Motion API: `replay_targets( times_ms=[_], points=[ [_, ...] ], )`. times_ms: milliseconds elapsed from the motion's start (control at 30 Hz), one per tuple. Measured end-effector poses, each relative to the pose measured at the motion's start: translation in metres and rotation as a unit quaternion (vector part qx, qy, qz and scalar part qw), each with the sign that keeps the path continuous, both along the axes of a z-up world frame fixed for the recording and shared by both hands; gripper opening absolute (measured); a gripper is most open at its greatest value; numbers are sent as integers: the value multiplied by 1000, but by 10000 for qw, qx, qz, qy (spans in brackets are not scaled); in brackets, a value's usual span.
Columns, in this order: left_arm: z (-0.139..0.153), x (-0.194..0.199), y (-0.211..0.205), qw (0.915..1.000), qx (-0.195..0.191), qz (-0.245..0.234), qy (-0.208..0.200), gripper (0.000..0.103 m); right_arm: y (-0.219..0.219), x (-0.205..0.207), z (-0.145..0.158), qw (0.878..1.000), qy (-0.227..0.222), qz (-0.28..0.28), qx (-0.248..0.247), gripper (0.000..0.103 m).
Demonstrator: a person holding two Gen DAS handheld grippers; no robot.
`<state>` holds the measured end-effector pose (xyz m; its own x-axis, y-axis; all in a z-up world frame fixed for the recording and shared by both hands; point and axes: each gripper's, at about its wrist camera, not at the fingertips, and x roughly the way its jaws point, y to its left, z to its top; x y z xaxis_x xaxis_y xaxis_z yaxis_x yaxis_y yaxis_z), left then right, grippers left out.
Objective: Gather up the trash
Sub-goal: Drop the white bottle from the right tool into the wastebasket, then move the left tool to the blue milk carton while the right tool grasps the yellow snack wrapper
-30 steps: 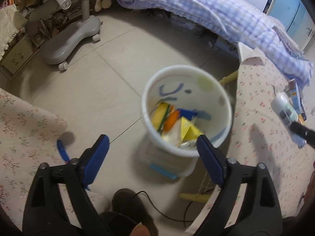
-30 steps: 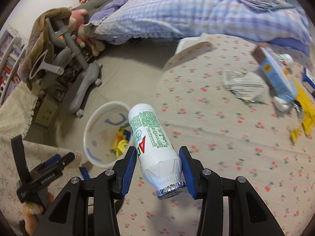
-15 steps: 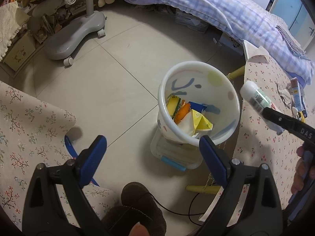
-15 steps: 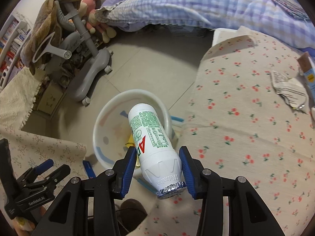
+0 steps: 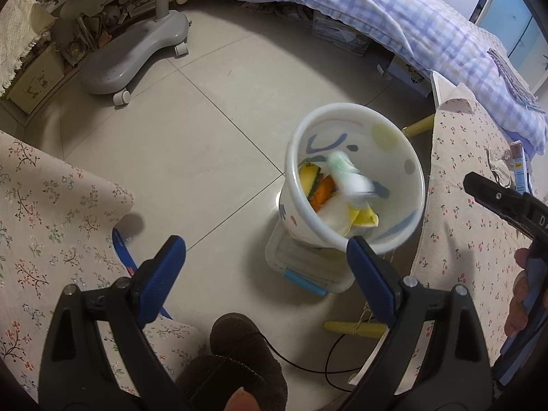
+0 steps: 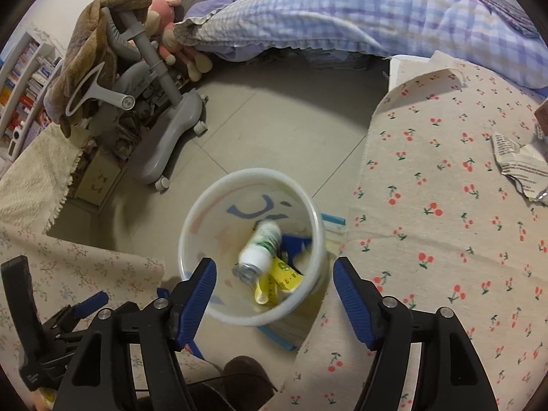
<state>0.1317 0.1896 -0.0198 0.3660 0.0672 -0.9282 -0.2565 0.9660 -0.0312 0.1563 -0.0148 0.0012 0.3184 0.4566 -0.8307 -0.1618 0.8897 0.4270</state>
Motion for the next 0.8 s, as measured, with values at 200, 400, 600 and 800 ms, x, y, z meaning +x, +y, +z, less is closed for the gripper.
replay_targets(
  times_ms=[200,400,600,800],
  points=[
    [1,0,-4,10000,-12,-62,-3,95,-15,-6,6,9999,-51,-80,-112,79],
    [-1,0,-11,9998,-121,-130,27,95,-35,-16,11,9994,-96,-203,-273,84],
    [-1,0,-22,9996,-161,-248,-2,95,-73,-26,15,9979,-109,-439,-462,86],
    [-3,2,-38,9991,-164,-386,-21,95,-125,-32,23,9946,-170,-802,-631,87]
  ],
)
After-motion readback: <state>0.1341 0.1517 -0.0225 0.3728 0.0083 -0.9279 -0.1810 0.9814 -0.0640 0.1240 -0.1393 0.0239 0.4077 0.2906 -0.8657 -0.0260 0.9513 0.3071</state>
